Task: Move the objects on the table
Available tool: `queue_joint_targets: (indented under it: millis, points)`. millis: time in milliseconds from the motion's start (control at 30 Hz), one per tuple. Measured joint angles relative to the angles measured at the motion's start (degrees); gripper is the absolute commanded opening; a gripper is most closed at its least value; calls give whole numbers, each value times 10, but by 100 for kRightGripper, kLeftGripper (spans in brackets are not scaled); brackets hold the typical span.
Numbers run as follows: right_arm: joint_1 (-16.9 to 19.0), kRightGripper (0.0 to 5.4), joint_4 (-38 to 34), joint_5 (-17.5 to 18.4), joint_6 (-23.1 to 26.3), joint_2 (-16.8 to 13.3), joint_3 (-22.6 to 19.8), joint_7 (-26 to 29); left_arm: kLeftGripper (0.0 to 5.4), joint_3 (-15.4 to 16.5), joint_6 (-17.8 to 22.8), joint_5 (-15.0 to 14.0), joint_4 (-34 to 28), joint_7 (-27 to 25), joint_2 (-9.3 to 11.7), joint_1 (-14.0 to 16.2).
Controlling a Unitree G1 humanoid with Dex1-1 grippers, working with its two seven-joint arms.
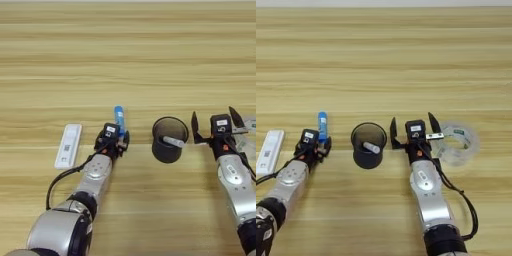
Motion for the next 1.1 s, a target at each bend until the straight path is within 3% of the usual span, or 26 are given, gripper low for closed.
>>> queue_joint_targets:
  millis: [567,1100]
  points:
    - [0,540,0,0,0,0,1,0,131,4,0,0,1,0,0,0]
    - [1,540,0,0,0,0,2,0,130,4,-1,1,-2,1,1,3]
